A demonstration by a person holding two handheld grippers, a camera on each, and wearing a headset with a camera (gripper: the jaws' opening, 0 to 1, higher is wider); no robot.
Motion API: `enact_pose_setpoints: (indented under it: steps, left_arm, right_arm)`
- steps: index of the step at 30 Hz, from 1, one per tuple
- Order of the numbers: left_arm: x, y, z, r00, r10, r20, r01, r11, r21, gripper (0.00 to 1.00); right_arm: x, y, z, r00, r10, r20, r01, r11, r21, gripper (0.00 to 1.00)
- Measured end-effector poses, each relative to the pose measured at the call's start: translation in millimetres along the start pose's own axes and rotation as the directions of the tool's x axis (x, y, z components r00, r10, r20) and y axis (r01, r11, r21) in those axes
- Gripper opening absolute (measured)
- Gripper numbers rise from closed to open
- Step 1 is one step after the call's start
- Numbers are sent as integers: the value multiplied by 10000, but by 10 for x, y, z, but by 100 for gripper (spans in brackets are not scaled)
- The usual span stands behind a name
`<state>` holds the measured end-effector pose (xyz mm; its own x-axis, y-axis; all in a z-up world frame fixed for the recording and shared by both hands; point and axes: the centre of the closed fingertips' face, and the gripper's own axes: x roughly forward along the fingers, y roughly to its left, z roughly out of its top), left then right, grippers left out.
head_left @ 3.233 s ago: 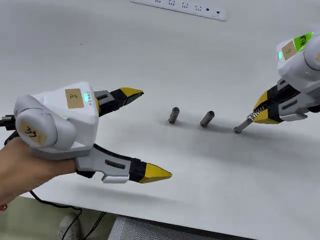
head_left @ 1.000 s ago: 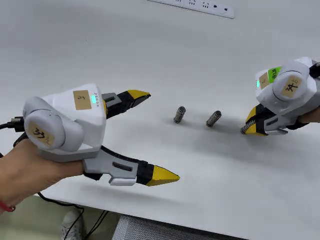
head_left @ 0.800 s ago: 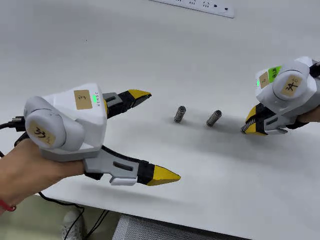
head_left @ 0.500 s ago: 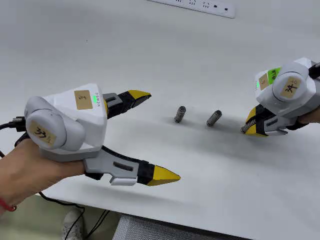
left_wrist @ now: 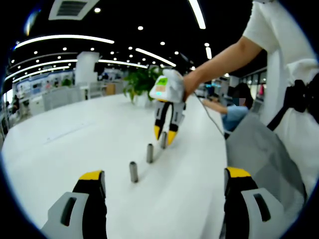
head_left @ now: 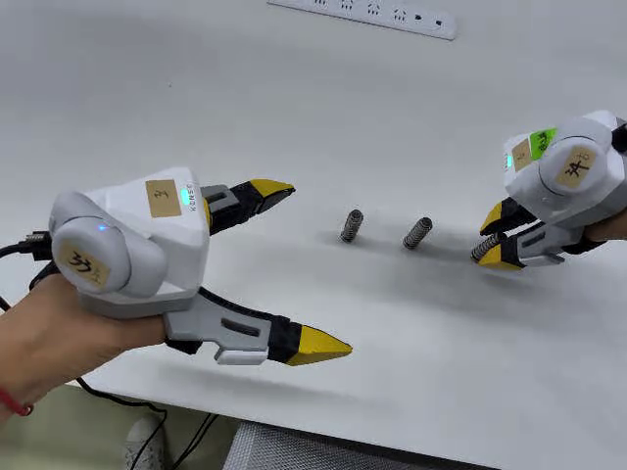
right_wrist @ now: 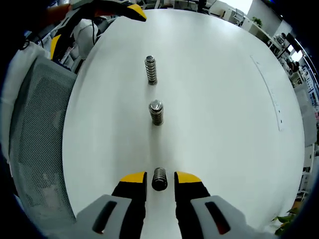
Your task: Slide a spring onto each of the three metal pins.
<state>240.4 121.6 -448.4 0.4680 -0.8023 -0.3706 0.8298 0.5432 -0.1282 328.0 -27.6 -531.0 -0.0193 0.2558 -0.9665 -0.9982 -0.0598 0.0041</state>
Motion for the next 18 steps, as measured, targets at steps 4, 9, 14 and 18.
enact_pose_setpoints:
  steps: [4, 9, 14, 18]
  left_arm:
    - [-2, -2, -10, 10000, -29, -93, 30, 10000, 95, 100]
    - [-10, 19, -16, 9998, 23, -181, -20, 9999, 157, 100]
    - [-27, 38, -28, 9996, 83, -268, -79, 9998, 179, 100]
    - [-40, 54, -58, 9986, 121, -505, -103, 9993, 355, 100]
  right_arm:
    - [-63, -11, 2, 9995, -194, 236, 189, 9995, 233, 25]
    - [-162, -24, -51, 9958, -327, 859, 264, 9969, 739, 31]
    - [-241, -21, -127, 9887, -604, 1372, 438, 9917, 1212, 36]
    - [-334, 13, -164, 9794, -852, 1829, 540, 9841, 1694, 42]
